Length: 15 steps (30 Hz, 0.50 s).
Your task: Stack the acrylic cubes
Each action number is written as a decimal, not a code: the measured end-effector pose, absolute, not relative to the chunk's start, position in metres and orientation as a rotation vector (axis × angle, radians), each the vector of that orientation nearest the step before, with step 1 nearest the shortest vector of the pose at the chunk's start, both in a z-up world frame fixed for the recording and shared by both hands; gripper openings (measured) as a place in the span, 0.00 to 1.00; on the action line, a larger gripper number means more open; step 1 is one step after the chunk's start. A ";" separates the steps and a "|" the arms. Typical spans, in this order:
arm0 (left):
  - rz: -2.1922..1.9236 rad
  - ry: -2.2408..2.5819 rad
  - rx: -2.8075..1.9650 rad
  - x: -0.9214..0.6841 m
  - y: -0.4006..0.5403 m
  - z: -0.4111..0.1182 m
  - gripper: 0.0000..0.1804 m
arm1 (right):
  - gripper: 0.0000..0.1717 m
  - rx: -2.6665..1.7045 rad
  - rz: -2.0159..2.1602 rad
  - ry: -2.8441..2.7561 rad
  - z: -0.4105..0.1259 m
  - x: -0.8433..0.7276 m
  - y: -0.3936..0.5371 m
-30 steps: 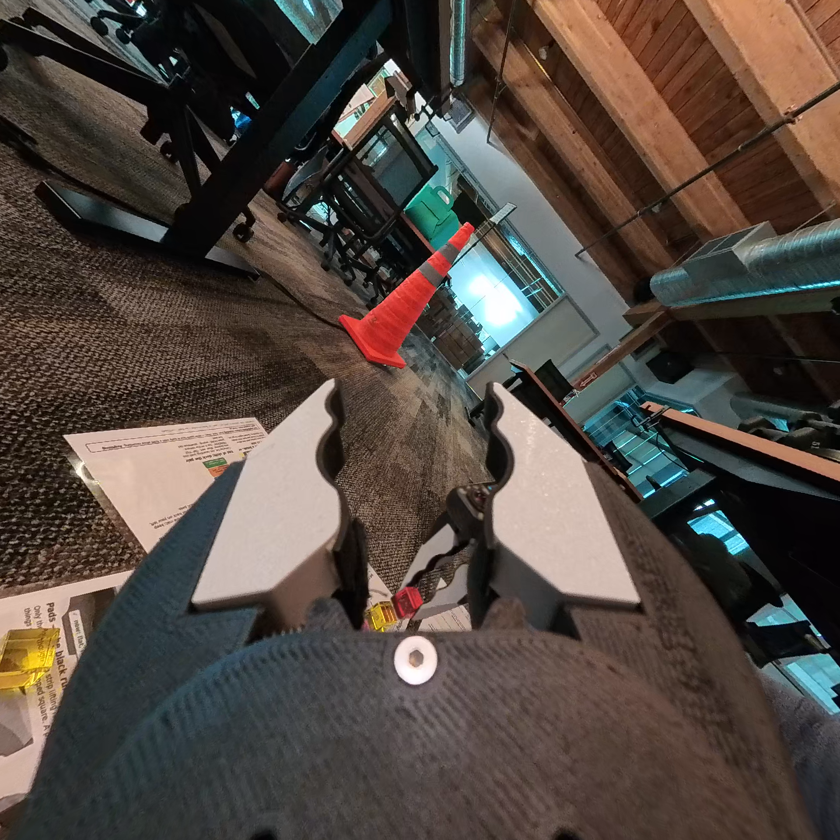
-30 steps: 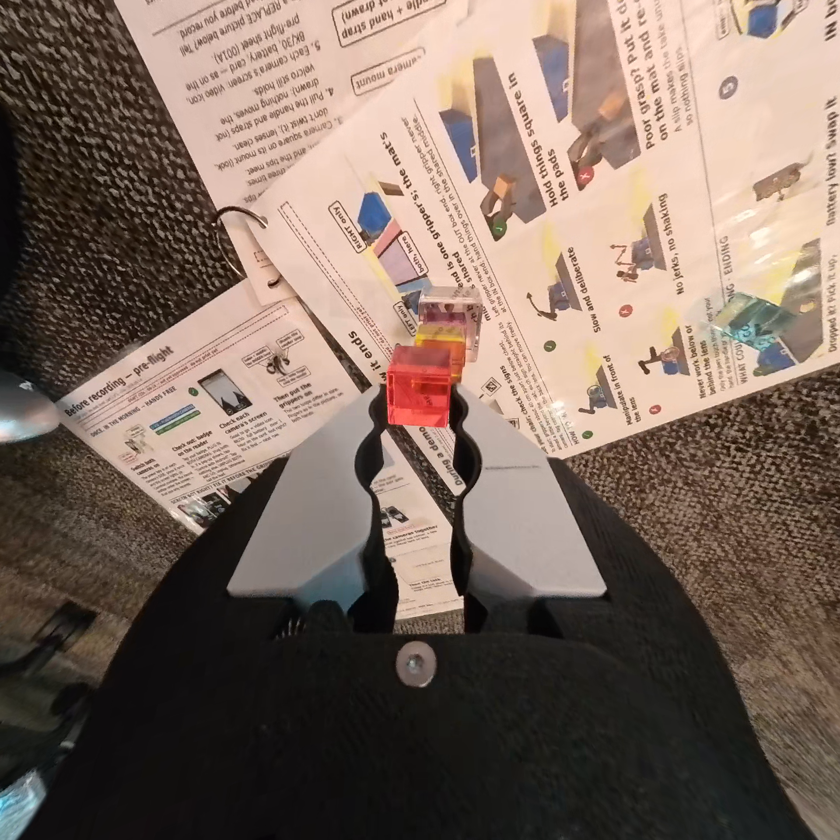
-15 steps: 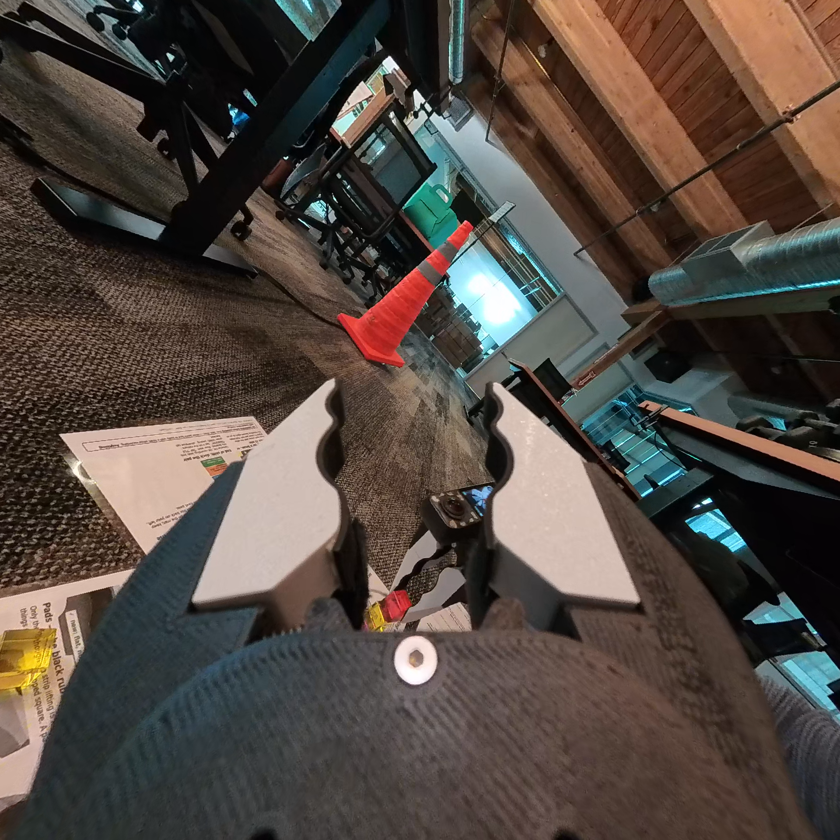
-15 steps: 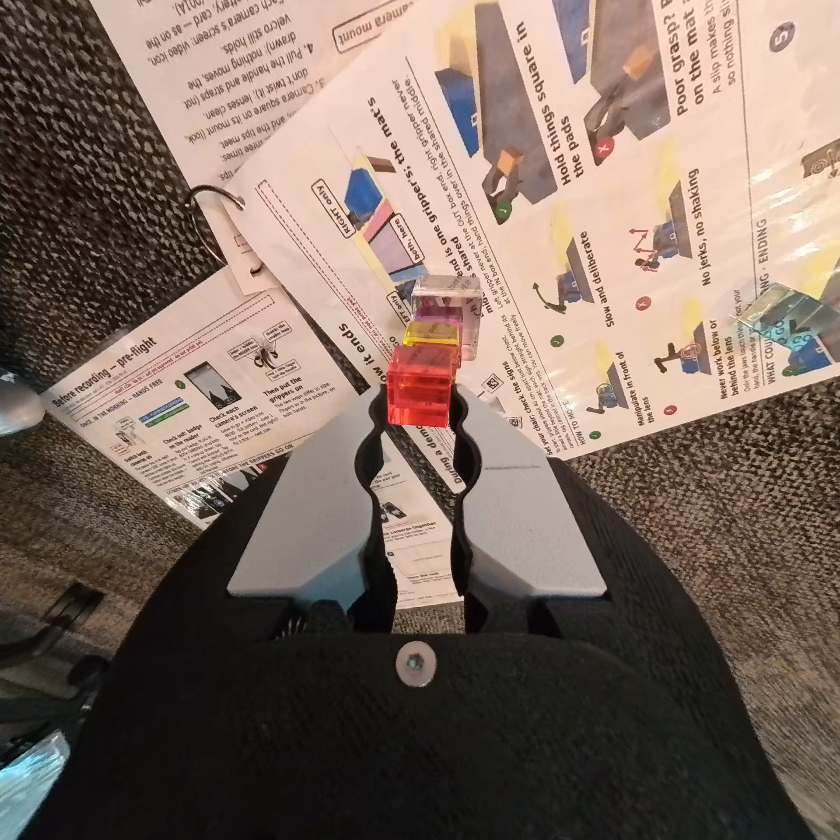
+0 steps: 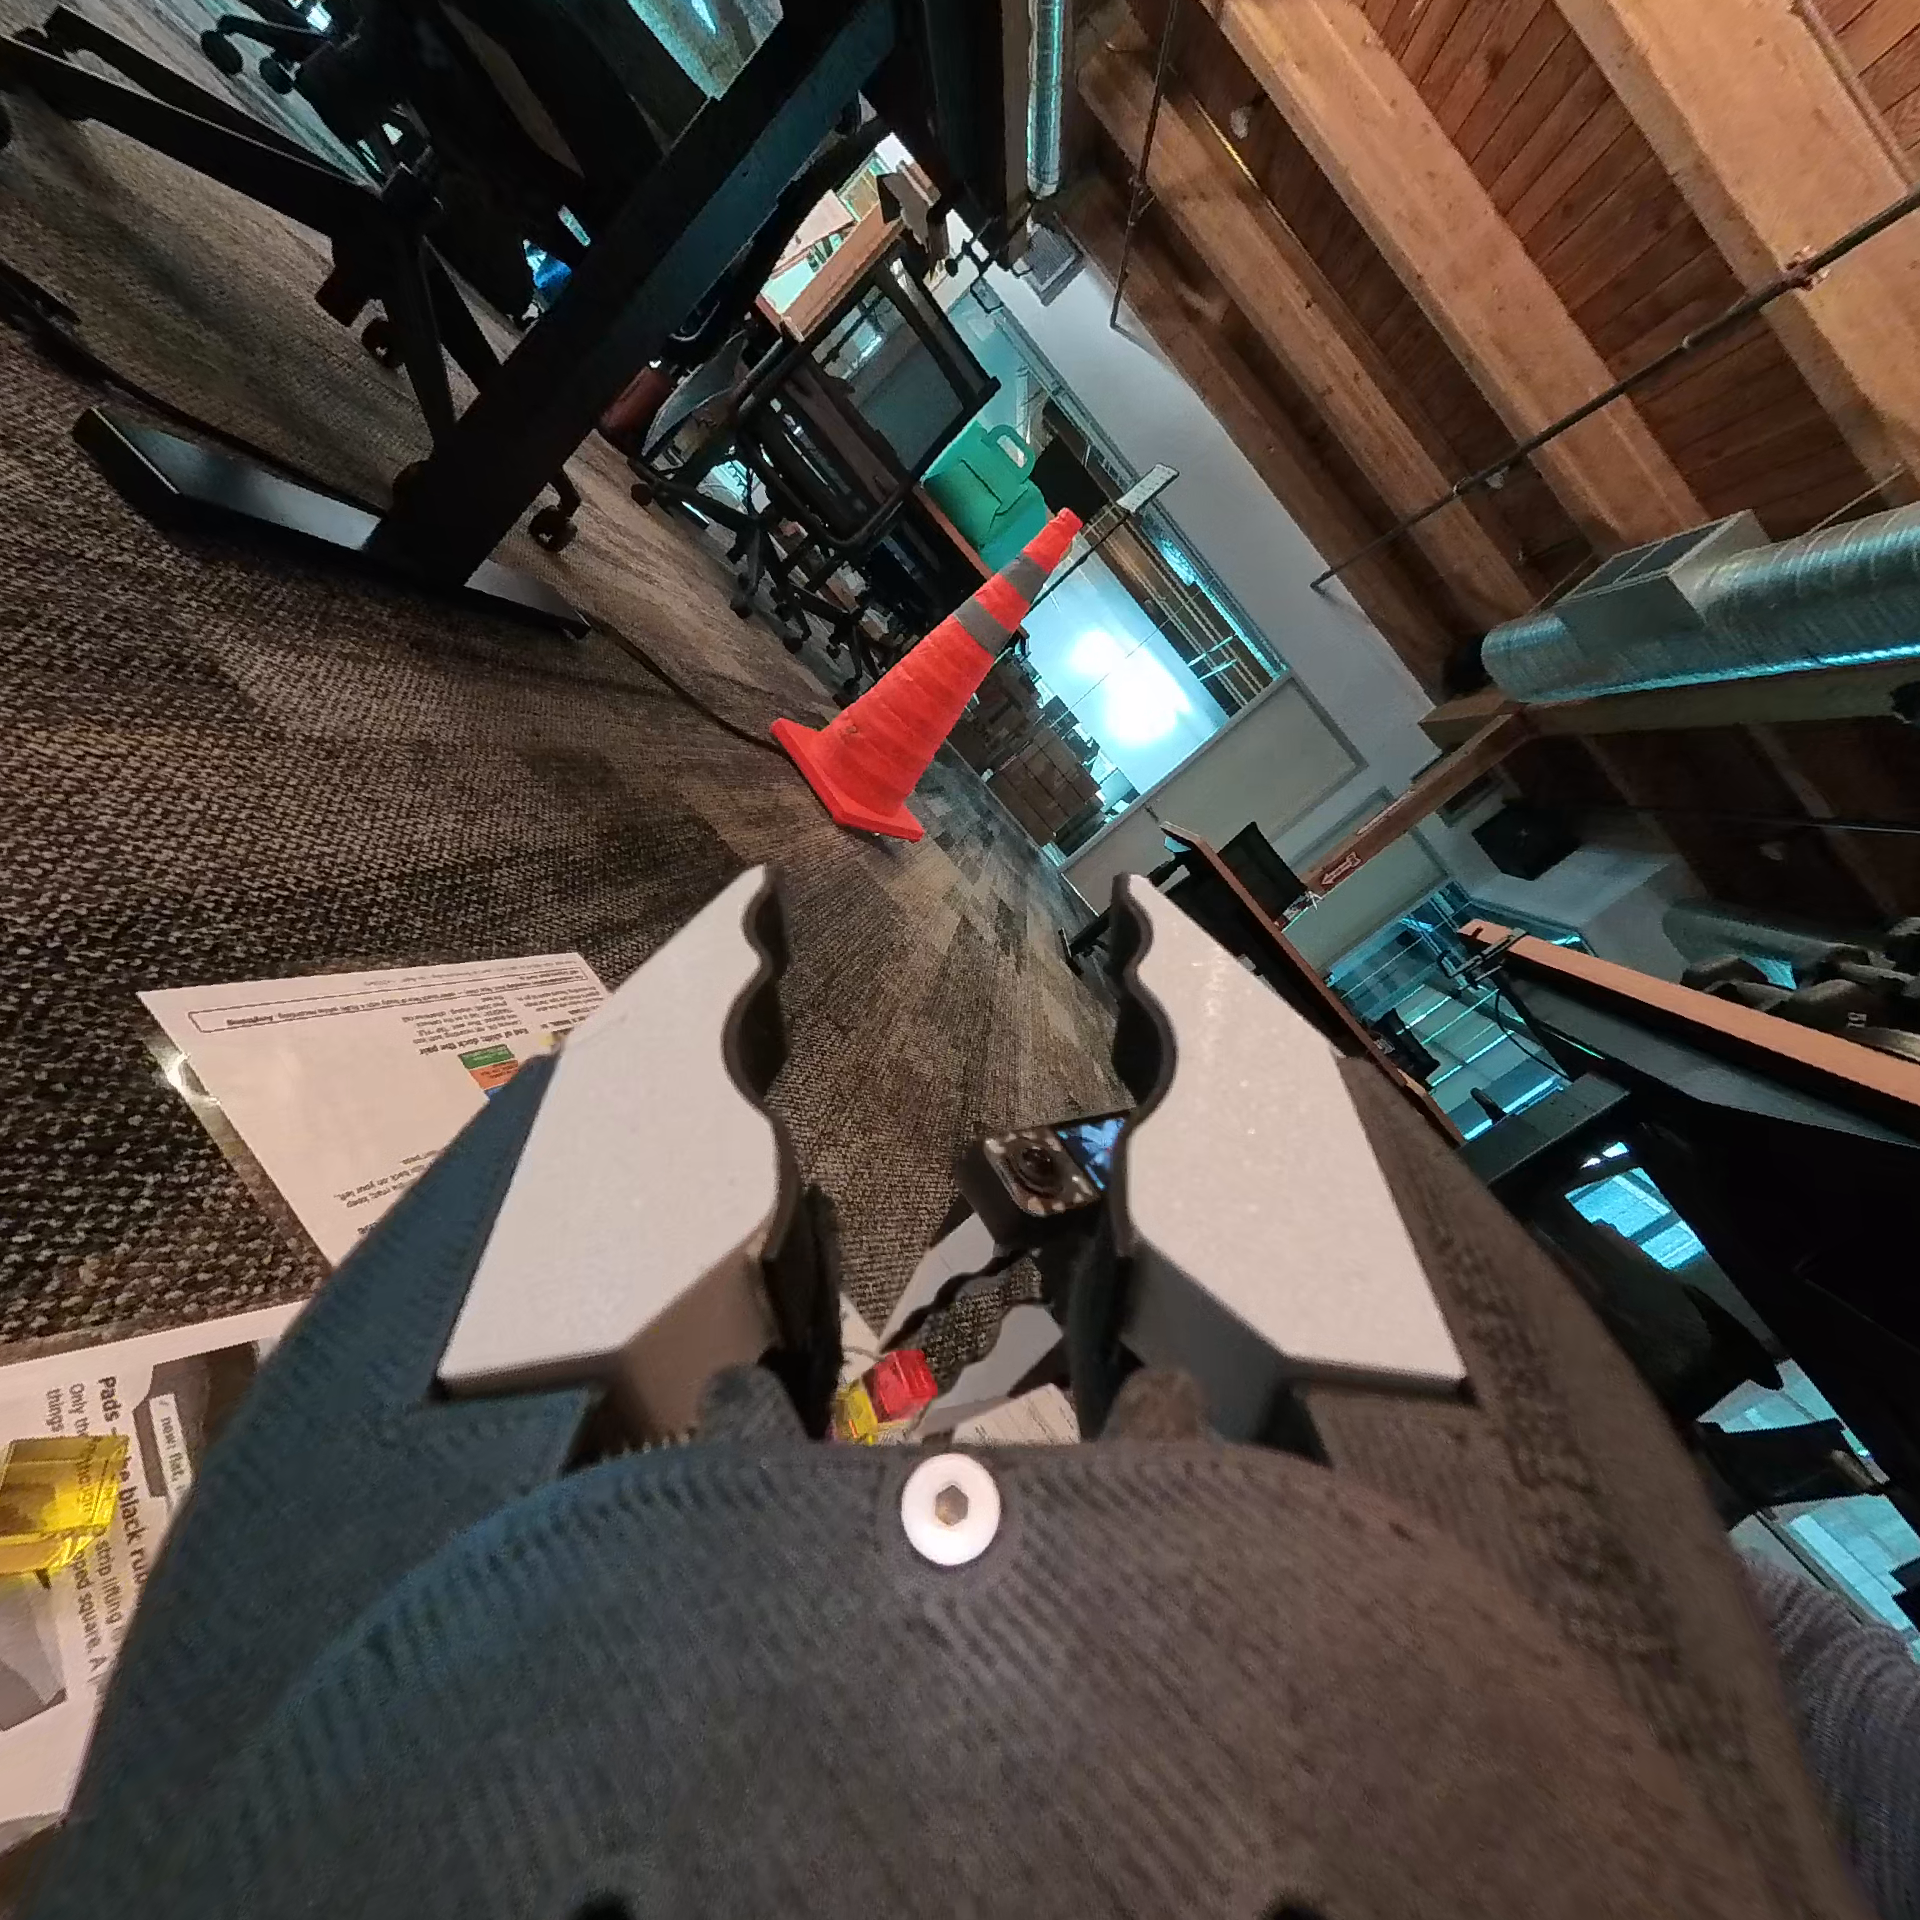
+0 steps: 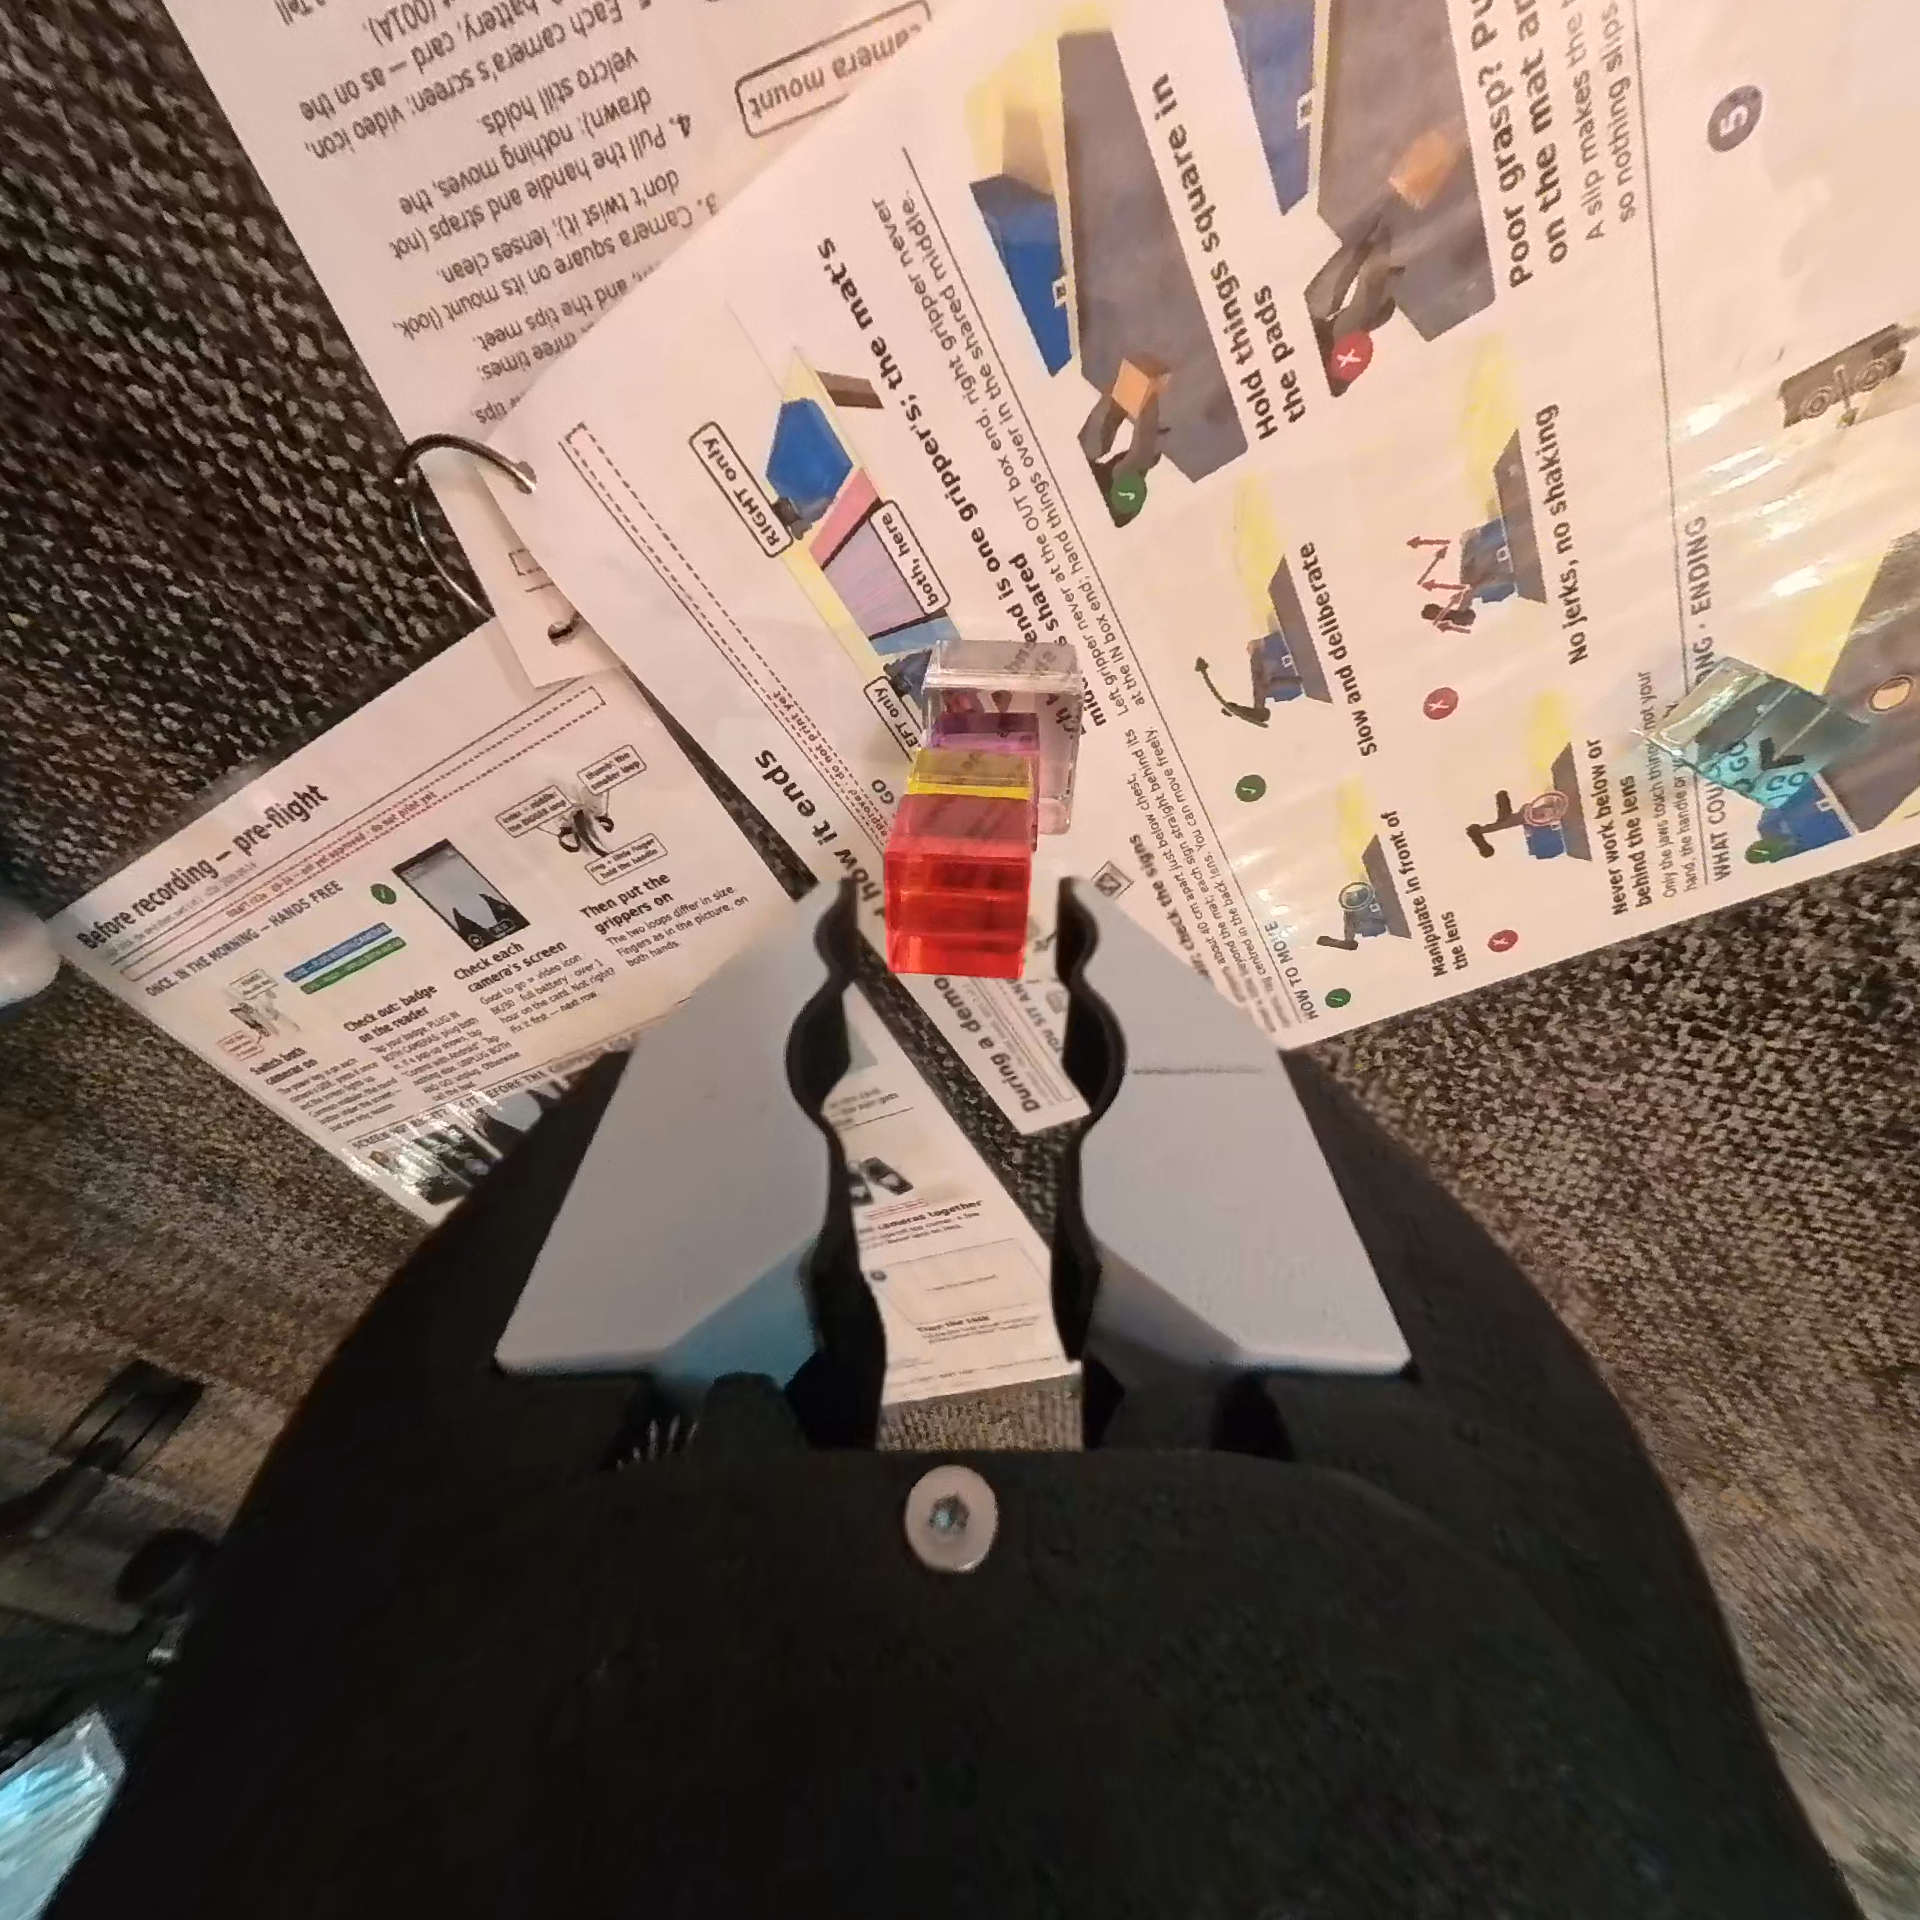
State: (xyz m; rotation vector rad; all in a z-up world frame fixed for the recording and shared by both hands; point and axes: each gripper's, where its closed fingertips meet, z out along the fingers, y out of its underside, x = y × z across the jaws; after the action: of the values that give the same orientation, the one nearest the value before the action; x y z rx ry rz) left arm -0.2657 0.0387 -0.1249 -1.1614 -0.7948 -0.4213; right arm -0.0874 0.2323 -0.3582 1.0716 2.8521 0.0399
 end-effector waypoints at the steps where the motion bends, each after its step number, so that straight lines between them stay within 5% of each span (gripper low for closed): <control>1: -0.409 -0.802 -1.167 -0.267 0.038 -0.126 0.34 | 0.25 1.079 0.047 2.860 -0.356 -0.087 0.233; 3: -0.340 -0.800 -1.200 -0.271 0.036 -0.128 0.35 | 0.33 1.121 0.040 2.874 -0.346 -0.087 0.231; 8: -0.187 -0.878 -1.285 -0.296 0.022 -0.146 0.38 | 0.33 1.441 -0.259 2.982 -0.288 -0.087 0.213; 11: -0.193 -1.009 -1.405 -0.313 0.020 -0.182 0.42 | 0.32 1.813 -0.519 2.938 -0.252 -0.081 0.203; 15: -0.296 -1.125 -1.649 -0.310 0.029 -0.248 0.36 | 0.29 2.178 -1.077 2.651 -0.213 -0.067 0.162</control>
State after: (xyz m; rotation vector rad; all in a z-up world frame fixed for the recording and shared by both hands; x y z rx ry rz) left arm -0.3097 0.0286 -0.2480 -1.6492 -1.1248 -0.2956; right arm -0.0667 0.1619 -0.2133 2.1780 2.6508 -1.0770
